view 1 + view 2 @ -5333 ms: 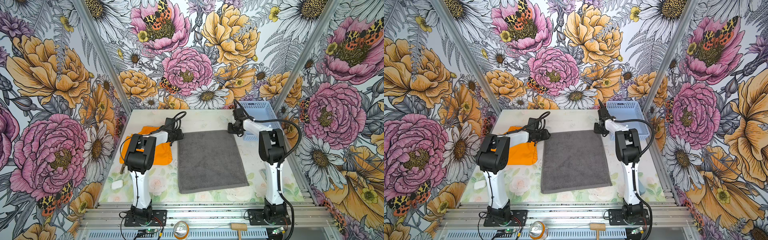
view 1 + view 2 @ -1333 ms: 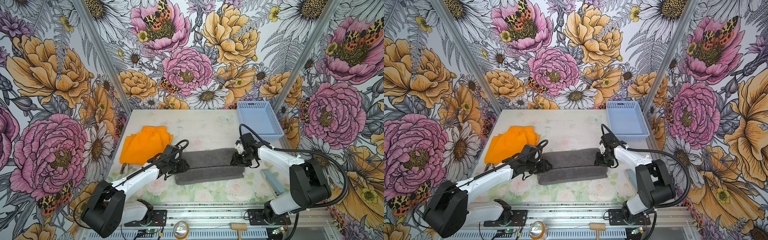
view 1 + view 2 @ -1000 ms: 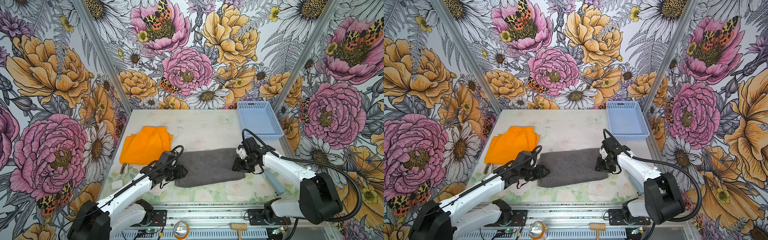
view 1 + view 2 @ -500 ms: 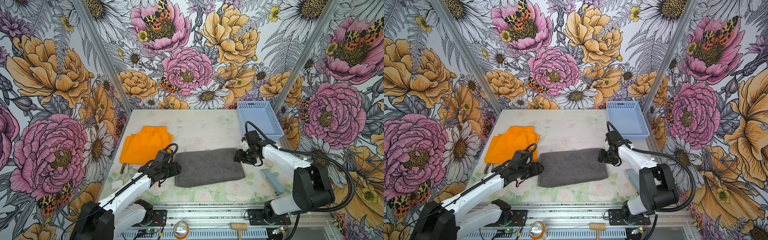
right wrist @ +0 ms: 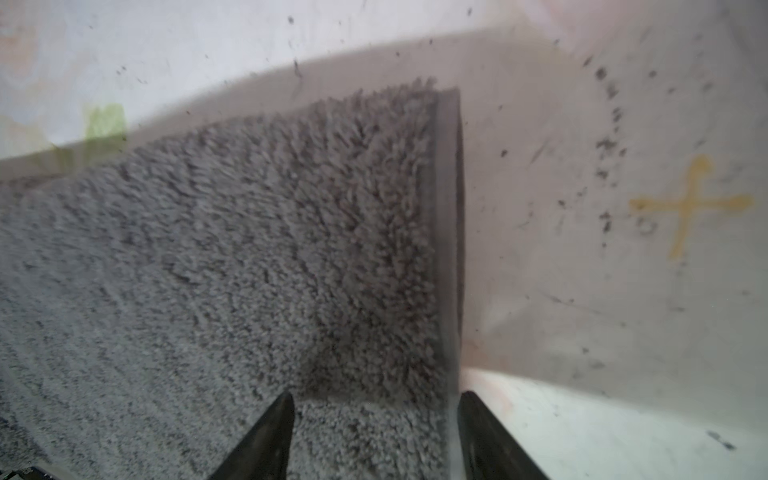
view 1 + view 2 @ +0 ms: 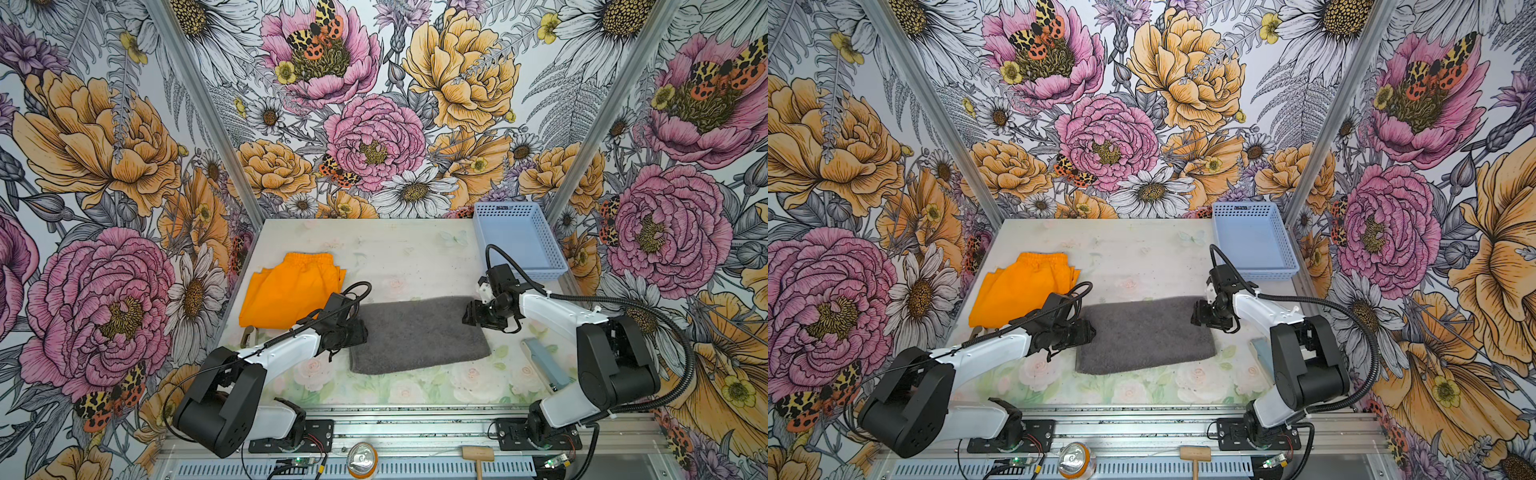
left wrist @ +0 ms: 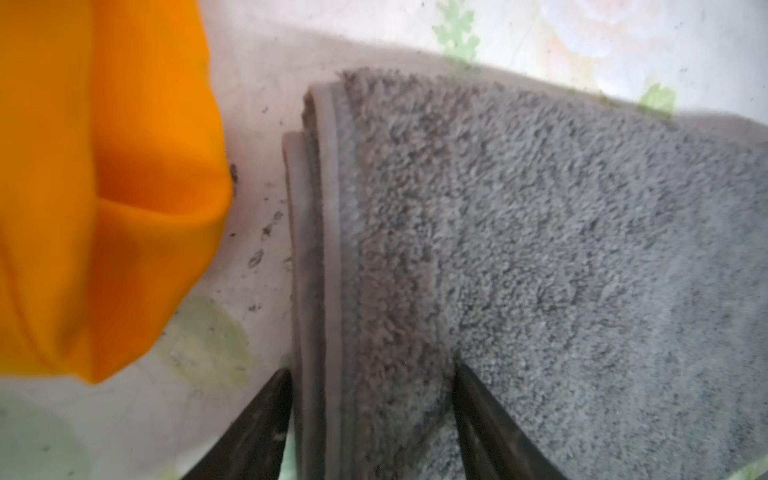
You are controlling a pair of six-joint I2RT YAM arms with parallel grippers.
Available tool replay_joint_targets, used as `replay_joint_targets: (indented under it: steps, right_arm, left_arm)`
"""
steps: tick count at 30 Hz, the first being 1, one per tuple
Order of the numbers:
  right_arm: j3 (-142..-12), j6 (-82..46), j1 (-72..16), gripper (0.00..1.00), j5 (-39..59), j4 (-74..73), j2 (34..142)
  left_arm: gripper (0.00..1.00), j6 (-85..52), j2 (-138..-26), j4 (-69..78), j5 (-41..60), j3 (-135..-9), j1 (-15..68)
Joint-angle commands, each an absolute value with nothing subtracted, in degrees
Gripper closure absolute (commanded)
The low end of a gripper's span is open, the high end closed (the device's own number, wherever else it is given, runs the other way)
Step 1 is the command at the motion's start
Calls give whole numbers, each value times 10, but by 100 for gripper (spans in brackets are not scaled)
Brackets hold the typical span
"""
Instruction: Fold and stack the mixed laundry pile
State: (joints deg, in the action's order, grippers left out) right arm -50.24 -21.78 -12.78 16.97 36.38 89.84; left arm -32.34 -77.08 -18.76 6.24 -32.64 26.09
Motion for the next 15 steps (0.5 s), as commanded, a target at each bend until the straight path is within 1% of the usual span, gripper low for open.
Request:
replay_joint_targets:
  steps: [1,4,7,10,13,15]
  right_arm:
    - [-492,-213,-131,35,158,340,923]
    - [-493,-208,-133,34,141,340,938]
    - [-496,-204,-133,34,126,345,930]
    - [-497,-204,-133,34,146,345,941]
    - [-501,-207,-145,35,143,351,945]
    - [-506,-213,-156,39,144,356,953]
  left_arm:
    - [40,-312,-790,-189,85,-316,266]
    - [43,-311,-796,-188,91,-317,267]
    - [46,-309,-806,-187,95,-322,270]
    - [49,-307,-817,-184,101,-324,272]
    - [53,-306,-831,-177,108,-327,273]
    - [55,-305,-844,-169,118,-330,276]
